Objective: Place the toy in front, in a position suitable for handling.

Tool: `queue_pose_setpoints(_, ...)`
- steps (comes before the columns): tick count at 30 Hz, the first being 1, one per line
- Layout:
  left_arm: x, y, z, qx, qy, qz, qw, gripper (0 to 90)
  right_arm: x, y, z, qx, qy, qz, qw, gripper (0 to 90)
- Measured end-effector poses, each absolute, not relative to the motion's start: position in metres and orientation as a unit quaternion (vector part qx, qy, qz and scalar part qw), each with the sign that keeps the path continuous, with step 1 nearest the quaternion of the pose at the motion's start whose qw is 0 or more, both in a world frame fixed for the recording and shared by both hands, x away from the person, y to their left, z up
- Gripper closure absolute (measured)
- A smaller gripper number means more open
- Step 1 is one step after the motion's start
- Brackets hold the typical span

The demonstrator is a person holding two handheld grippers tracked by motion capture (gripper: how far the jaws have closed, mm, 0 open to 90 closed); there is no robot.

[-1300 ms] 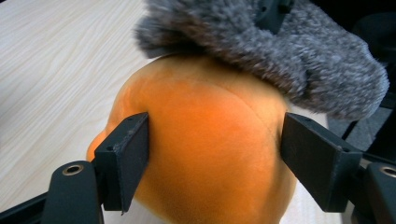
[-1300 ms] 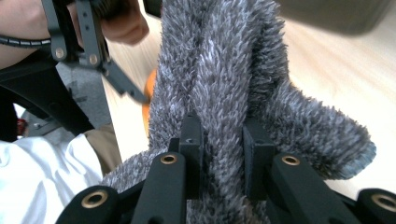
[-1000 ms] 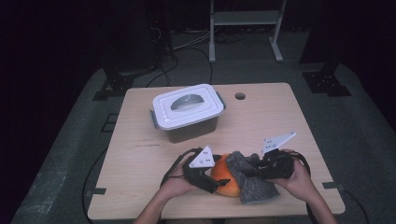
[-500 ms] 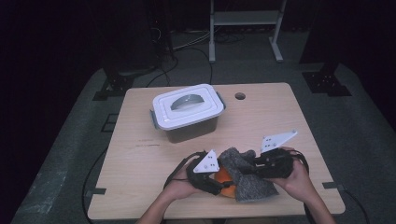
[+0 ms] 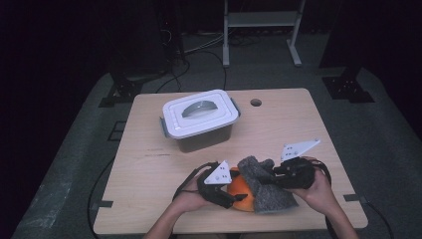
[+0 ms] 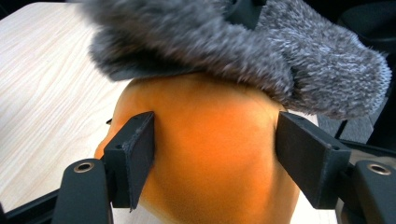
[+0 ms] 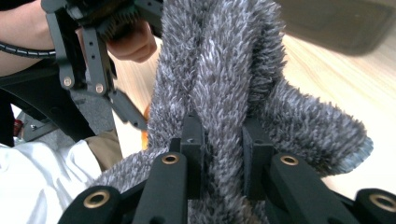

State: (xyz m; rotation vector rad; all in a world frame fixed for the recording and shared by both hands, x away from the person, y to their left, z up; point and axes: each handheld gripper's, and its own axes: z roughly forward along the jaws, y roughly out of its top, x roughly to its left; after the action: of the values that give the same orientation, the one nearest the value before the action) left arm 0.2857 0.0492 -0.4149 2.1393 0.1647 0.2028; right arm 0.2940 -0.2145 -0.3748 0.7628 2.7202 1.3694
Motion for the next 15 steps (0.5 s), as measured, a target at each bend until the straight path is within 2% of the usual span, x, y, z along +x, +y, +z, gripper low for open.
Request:
queue_pose_setpoints(2, 0.287, 0.05, -0.414, 0.877, 0.068, 0.083, 0.468, 28.7, 0.294, -0.208, -0.375, 0.239, 0.872, 0.428, 0.006, 73.7)
queue_pose_setpoints(5, 0.288, 0.051, -0.411, 0.878, 0.068, 0.083, 0.466, 24.2, 0.296, -0.204, -0.384, 0.237, 0.878, 0.416, -0.011, 73.2)
queue_pose_setpoints(9, 0.289, 0.046, -0.412, 0.878, 0.077, 0.086, 0.465, 15.5, 0.292, -0.198, -0.389, 0.219, 0.881, 0.419, -0.029, 73.2)
queue_pose_setpoints(15, 0.291, 0.051, -0.418, 0.88, 0.075, 0.085, 0.462, 23.1, 0.293, -0.208, -0.388, 0.224, 0.886, 0.405, -0.022, 73.2)
